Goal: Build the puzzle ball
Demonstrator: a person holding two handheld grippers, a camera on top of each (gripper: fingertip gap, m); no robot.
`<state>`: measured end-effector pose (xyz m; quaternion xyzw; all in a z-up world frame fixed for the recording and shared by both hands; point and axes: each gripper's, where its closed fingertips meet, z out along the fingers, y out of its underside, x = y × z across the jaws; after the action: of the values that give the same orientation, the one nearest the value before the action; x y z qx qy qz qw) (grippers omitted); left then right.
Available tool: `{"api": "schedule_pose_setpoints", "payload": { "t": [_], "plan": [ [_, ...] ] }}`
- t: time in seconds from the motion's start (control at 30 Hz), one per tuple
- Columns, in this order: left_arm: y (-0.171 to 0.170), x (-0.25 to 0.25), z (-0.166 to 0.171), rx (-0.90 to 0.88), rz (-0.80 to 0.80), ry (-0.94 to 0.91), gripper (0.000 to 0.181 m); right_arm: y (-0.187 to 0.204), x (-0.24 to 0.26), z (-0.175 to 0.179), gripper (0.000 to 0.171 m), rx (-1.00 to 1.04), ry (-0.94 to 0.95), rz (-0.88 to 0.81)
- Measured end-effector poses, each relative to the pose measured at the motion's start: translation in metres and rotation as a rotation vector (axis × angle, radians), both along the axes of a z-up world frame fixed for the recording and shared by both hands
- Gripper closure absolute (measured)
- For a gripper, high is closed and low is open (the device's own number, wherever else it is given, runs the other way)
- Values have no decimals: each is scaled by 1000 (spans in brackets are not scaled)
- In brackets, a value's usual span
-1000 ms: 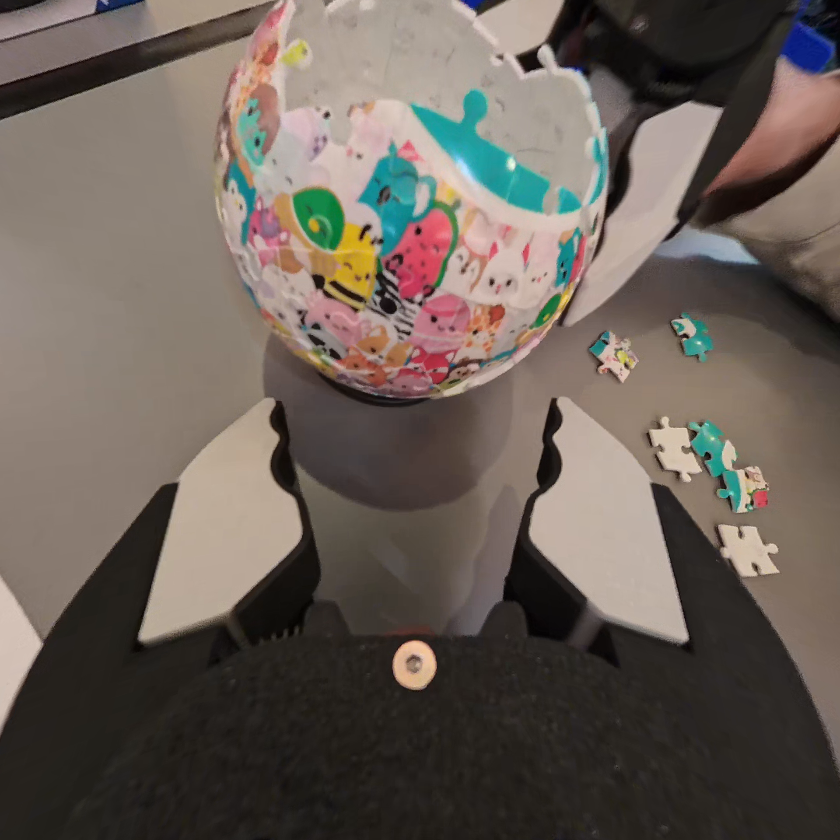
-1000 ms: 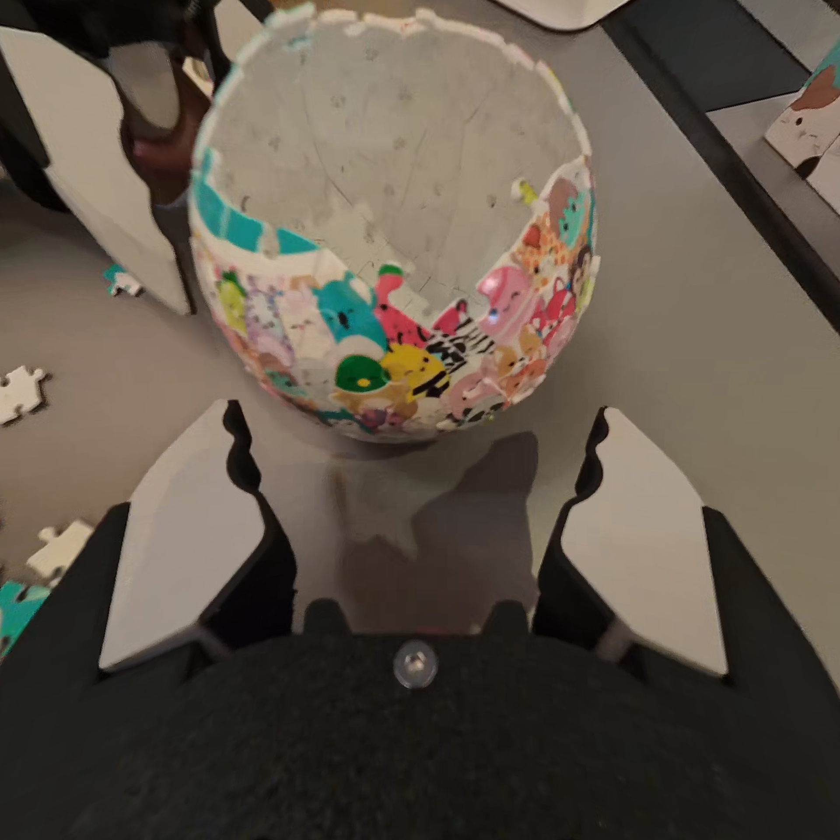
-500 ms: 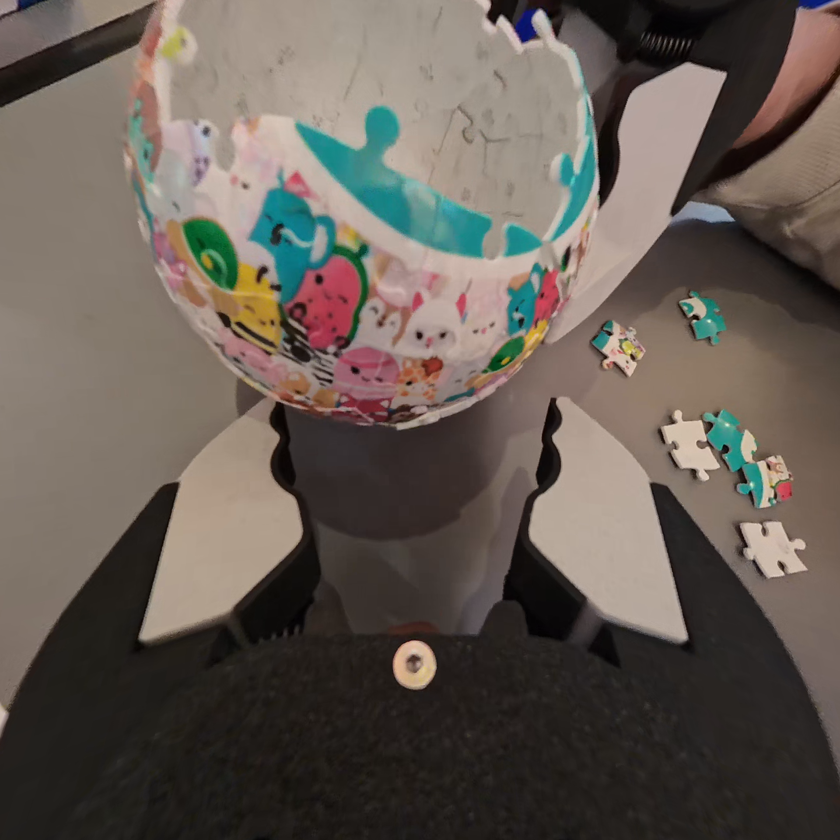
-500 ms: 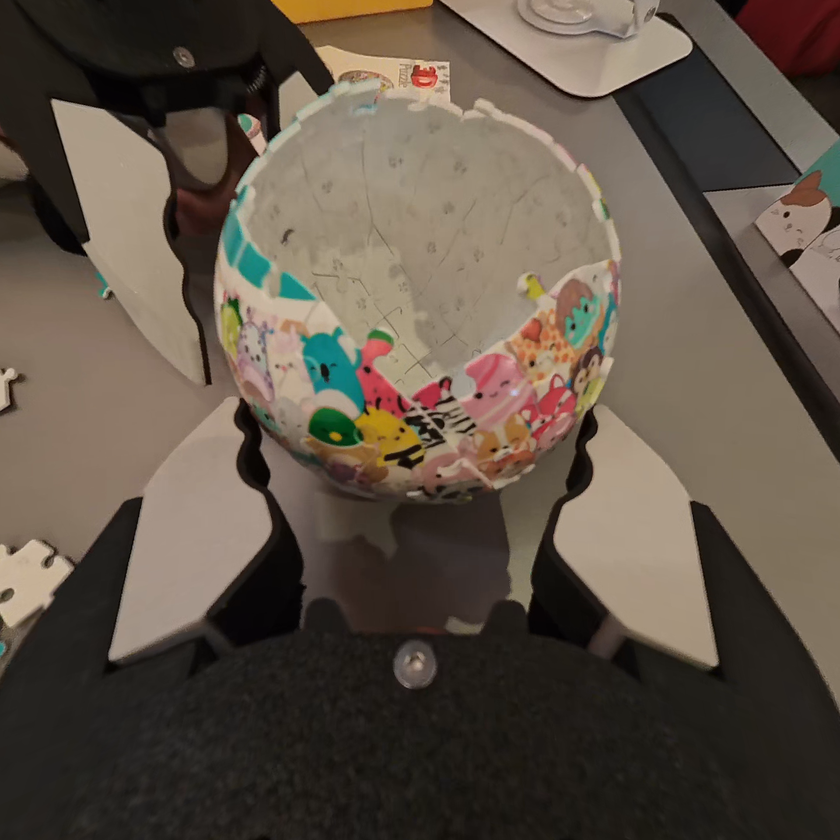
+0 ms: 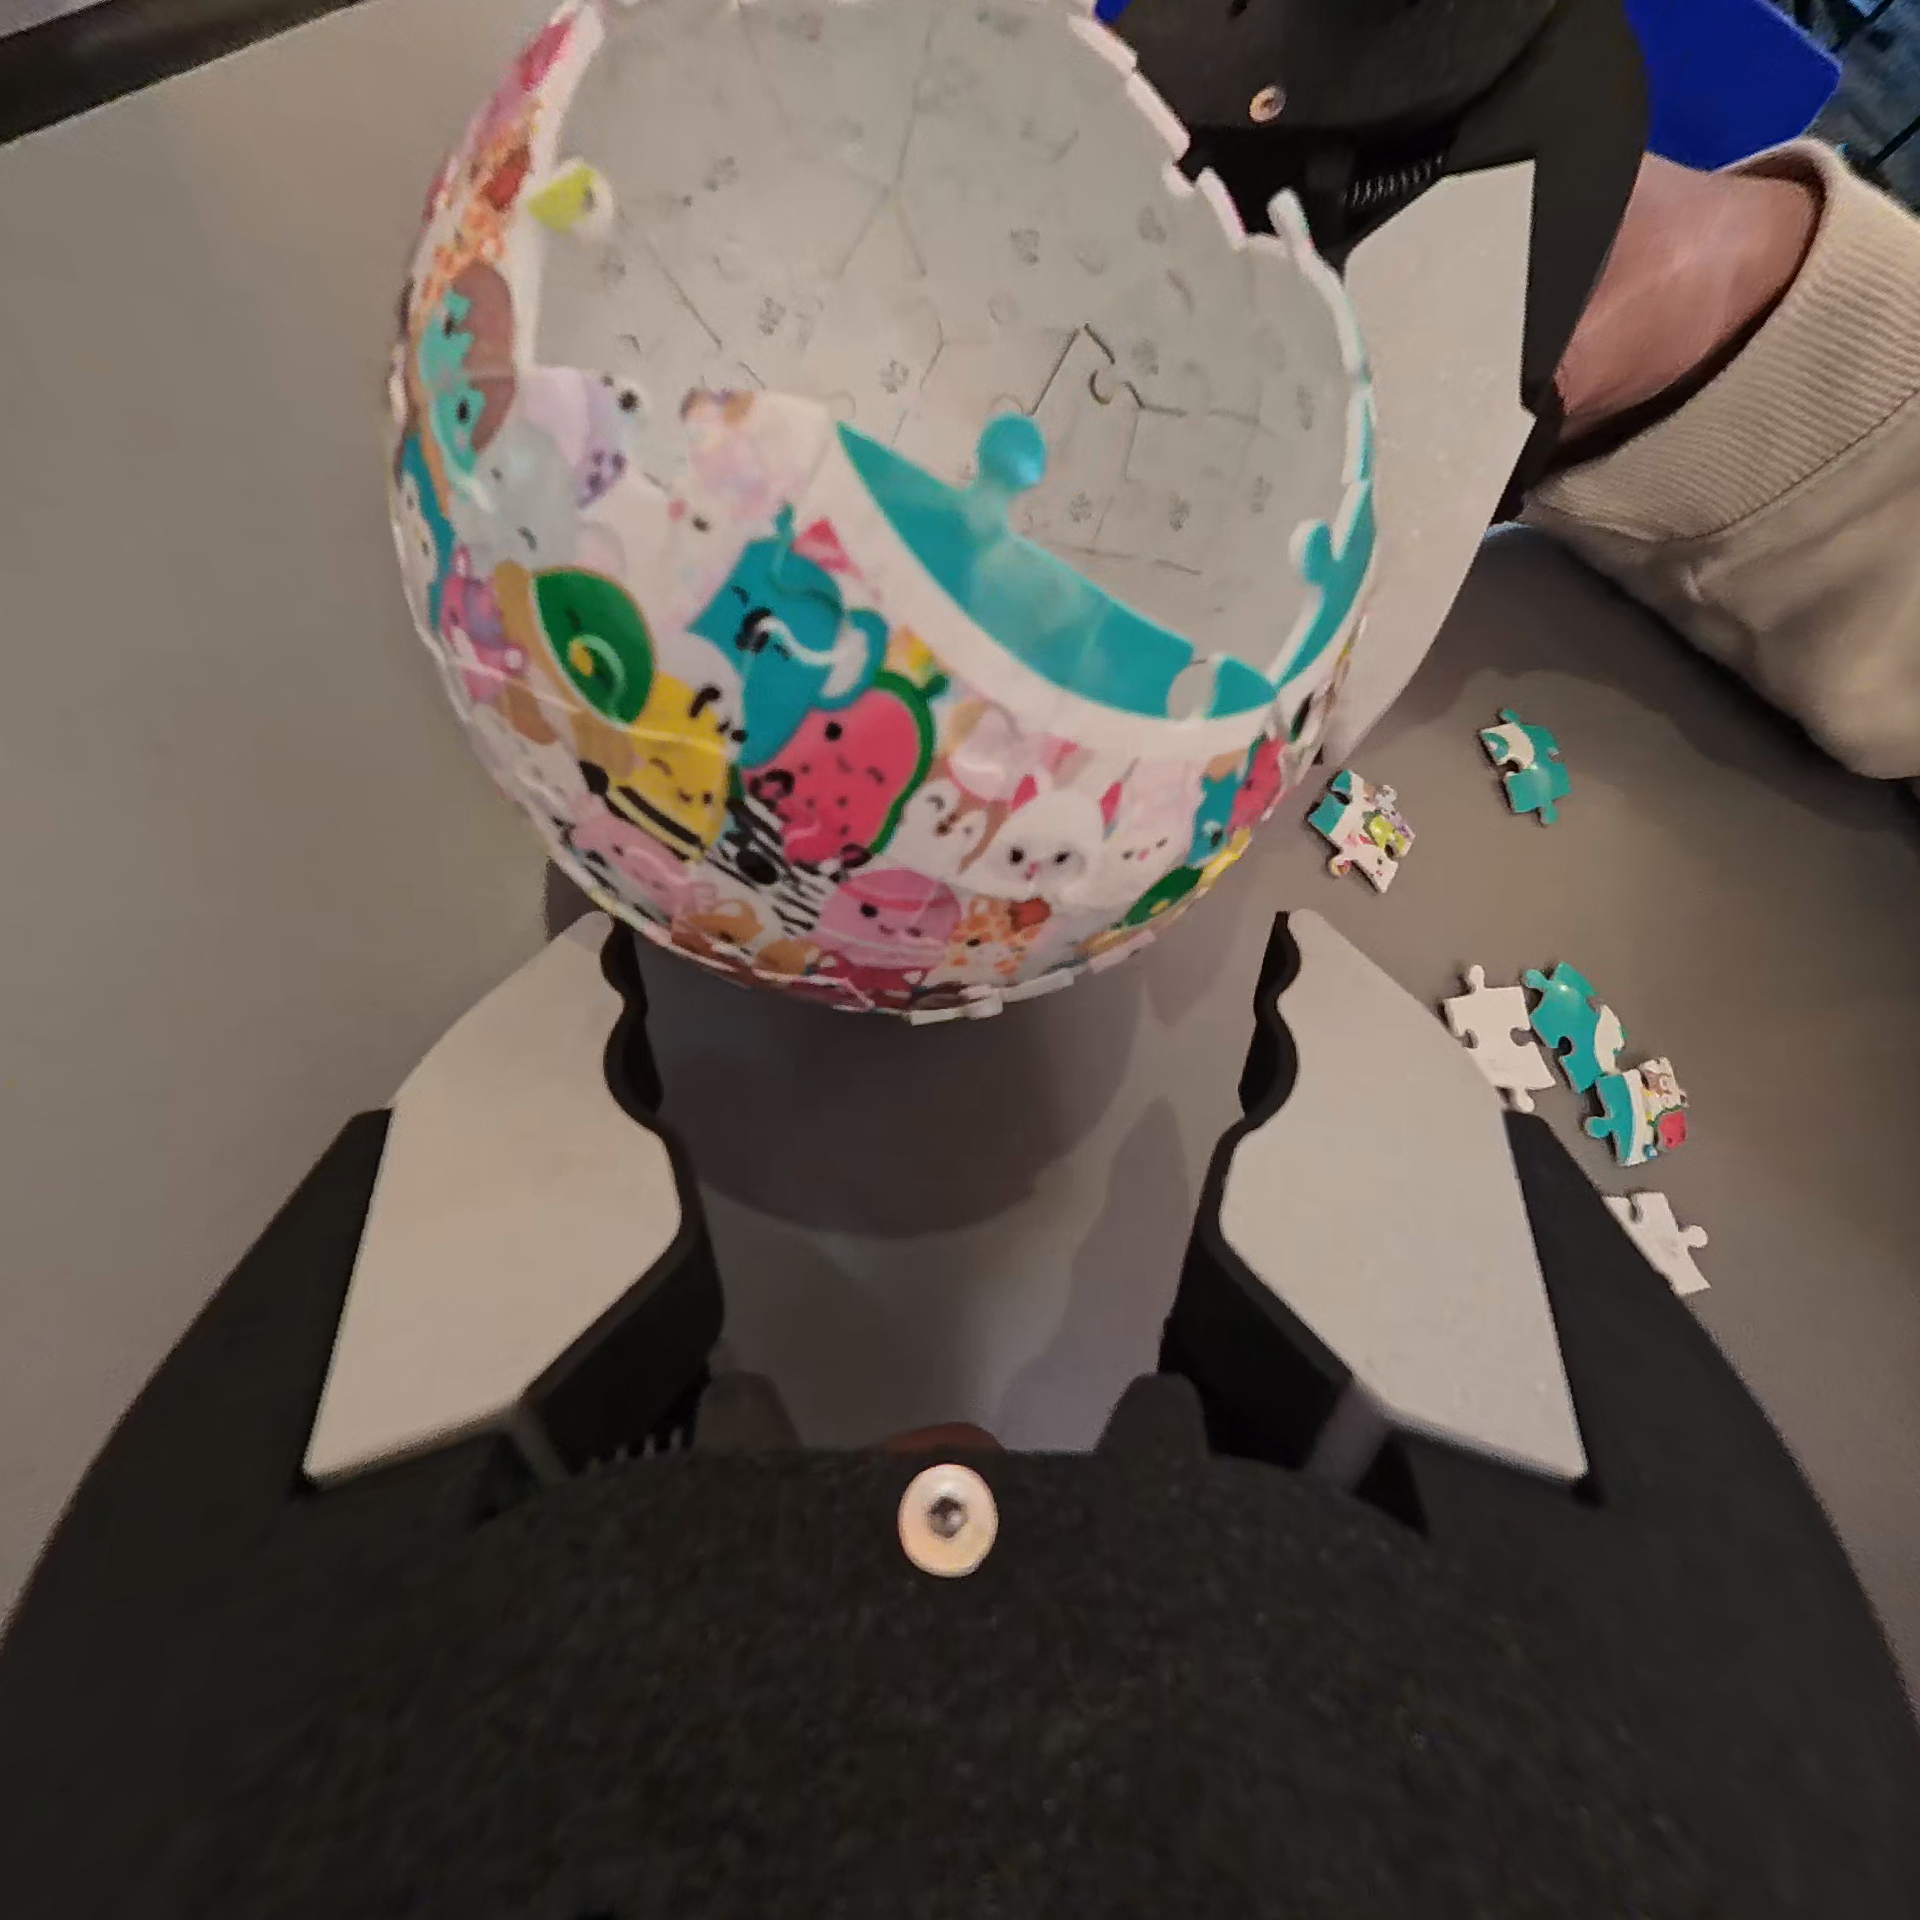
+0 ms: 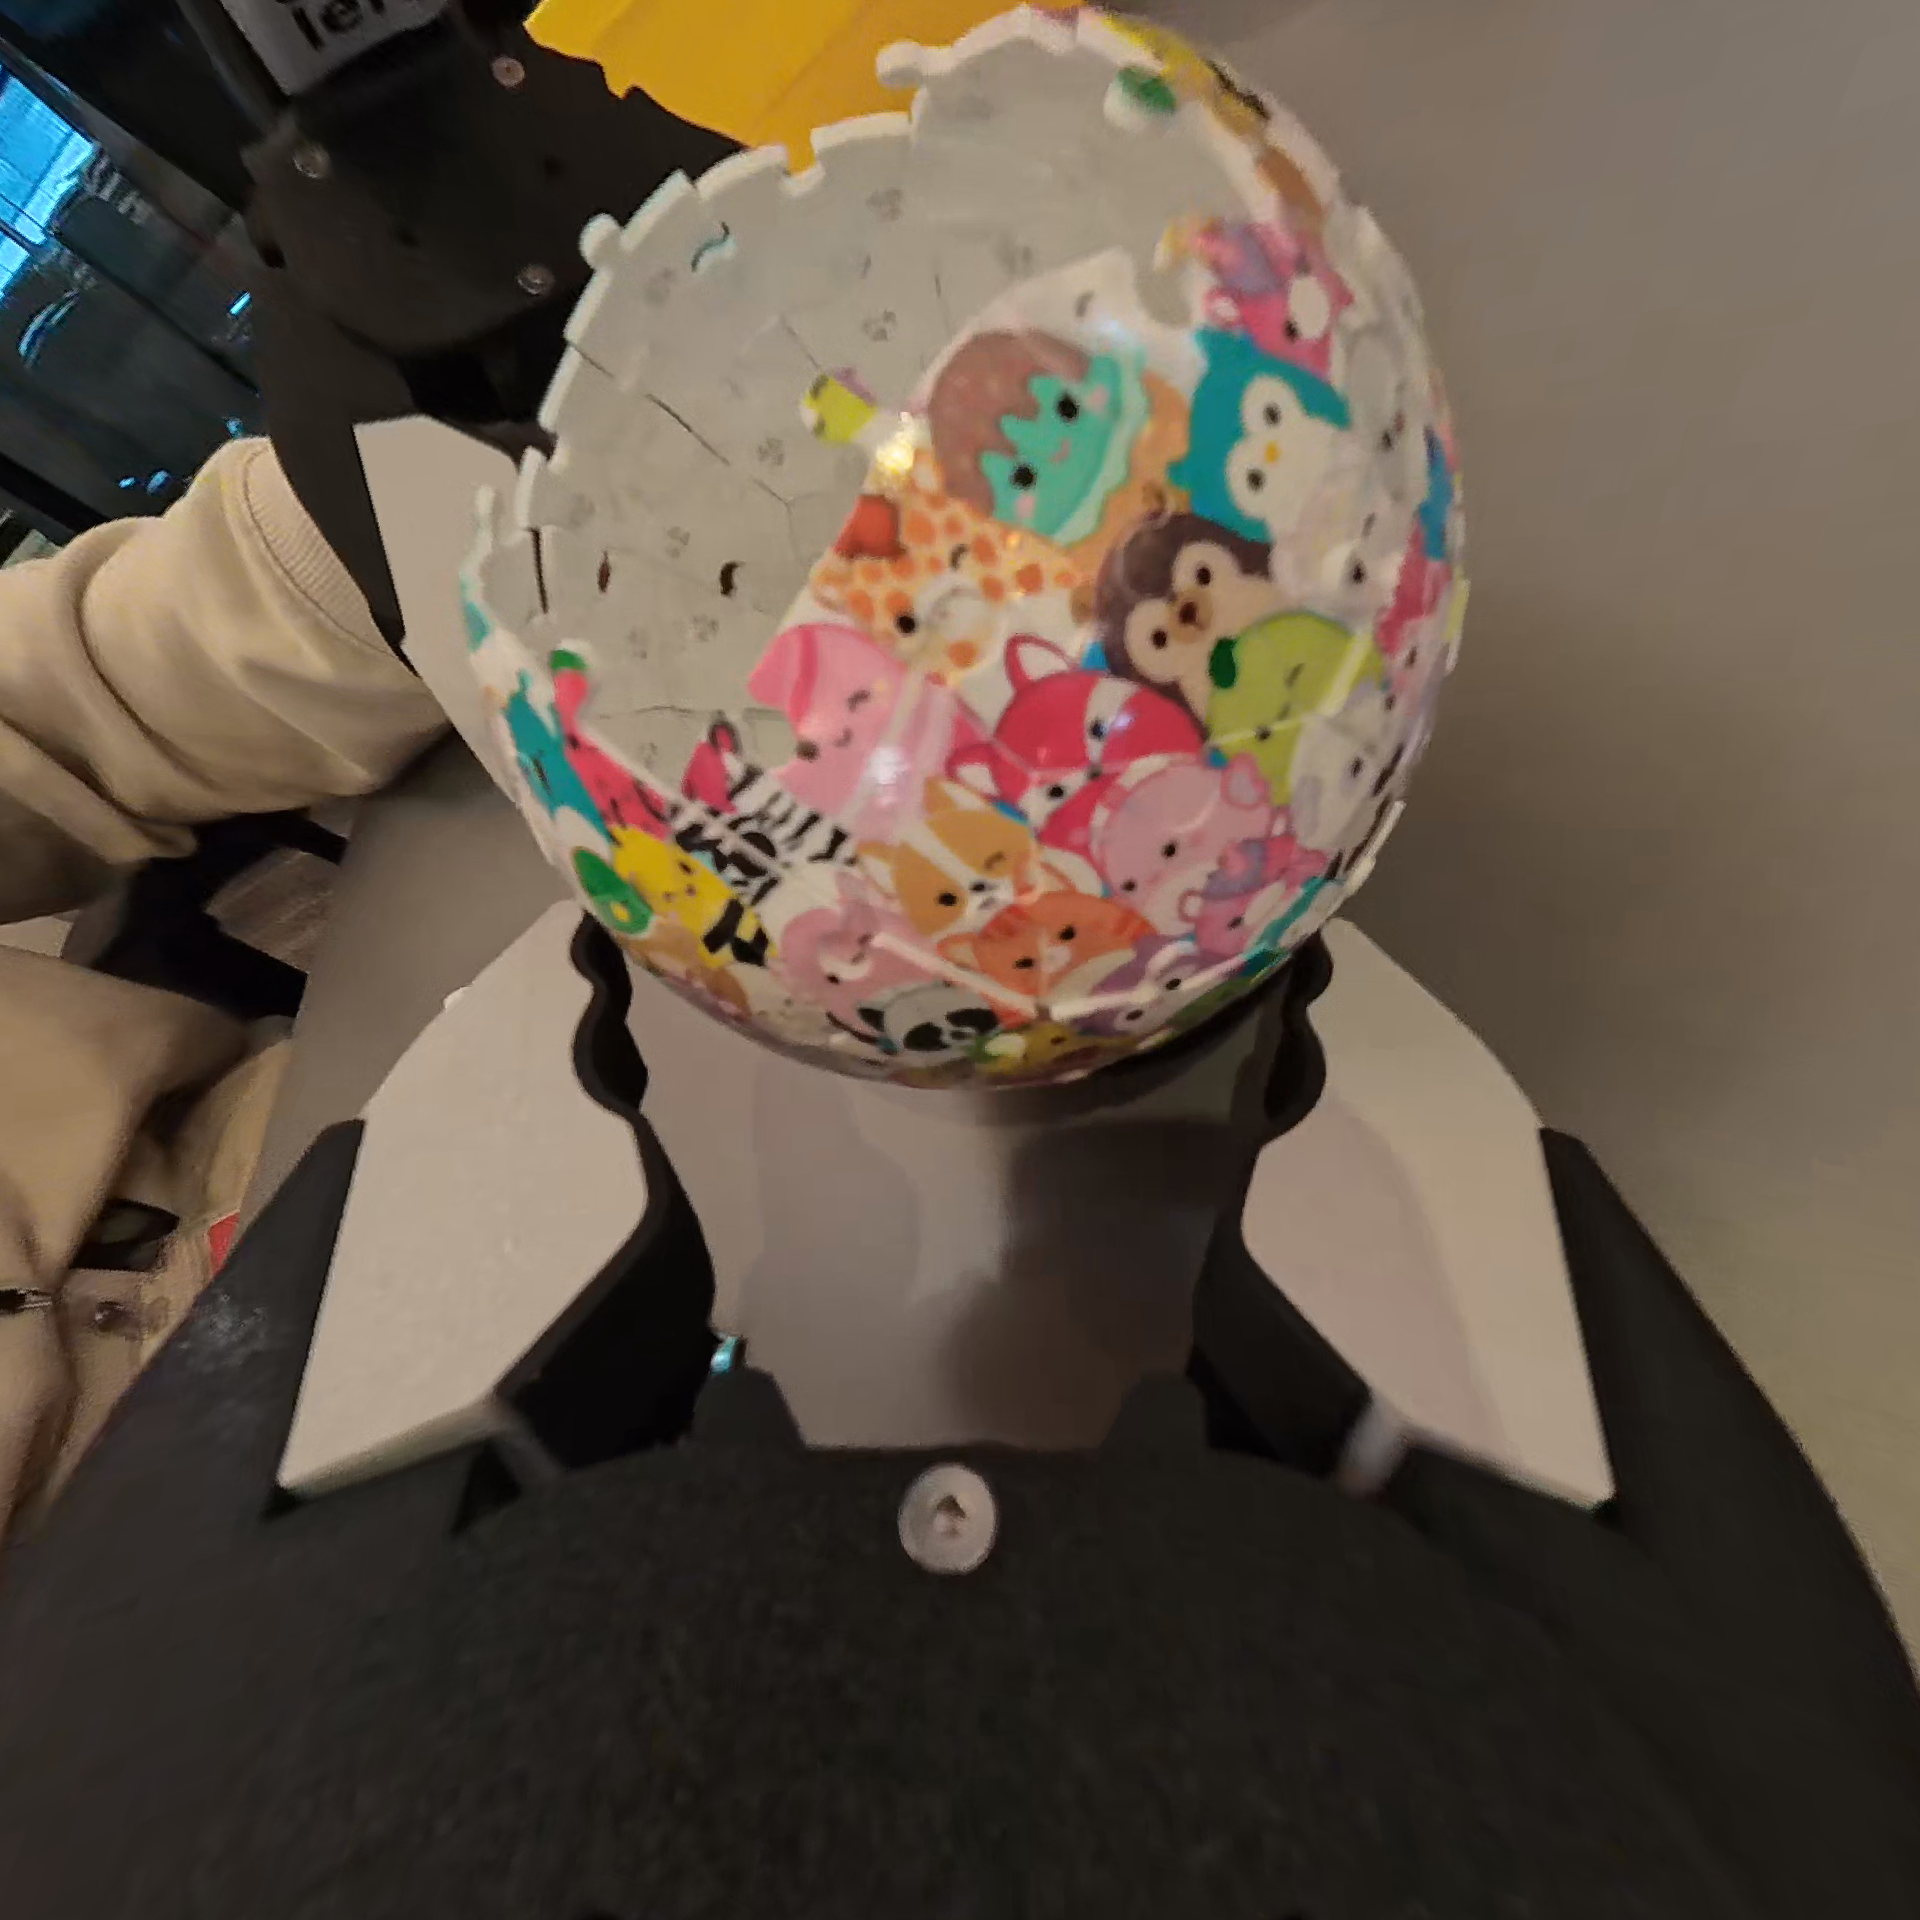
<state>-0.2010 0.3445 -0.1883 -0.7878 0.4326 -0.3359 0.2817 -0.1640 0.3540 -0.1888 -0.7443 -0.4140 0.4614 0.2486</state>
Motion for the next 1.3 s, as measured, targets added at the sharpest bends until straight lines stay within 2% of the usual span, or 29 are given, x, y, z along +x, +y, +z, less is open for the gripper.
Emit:
{"api": "schedule_pose_setpoints", "payload": {
  "t": [0.23, 0.3, 0.4, 0.47, 0.6, 0.73, 0.93, 1.1, 1.3],
  "plan": [
    [0, -10, 1, 21, 20, 2, 84, 7, 15, 5, 52, 53, -32, -23],
    [1, -17, 4, 41, 44, 3, 89, 10, 28, 21, 57, 97, -57, -58],
    [6, -24, 19, 90, 95, -28, 94, 6, 34, 74, 81, 183, -35, -66],
    [14, -26, 34, 131, 143, -47, 96, -9, 21, 108, 103, 194, 8, 9],
    [23, -24, 62, 174, 173, -101, 97, -23, 1, 98, 127, 195, -261, 214],
    [21, -22, 66, 191, 156, -94, 97, -26, -16, 94, 149, 193, -303, 301],
    [20, -17, 65, 203, 141, -85, 97, -25, -25, 79, 144, 176, -405, 384],
    [27, -20, 63, 208, 157, -78, 97, -32, -29, 67, 126, 71, -503, 461],
    [30, -25, 60, 208, 169, -75, 96, -41, -30, 67, 132, -18, -587, 591]
  ]
}}
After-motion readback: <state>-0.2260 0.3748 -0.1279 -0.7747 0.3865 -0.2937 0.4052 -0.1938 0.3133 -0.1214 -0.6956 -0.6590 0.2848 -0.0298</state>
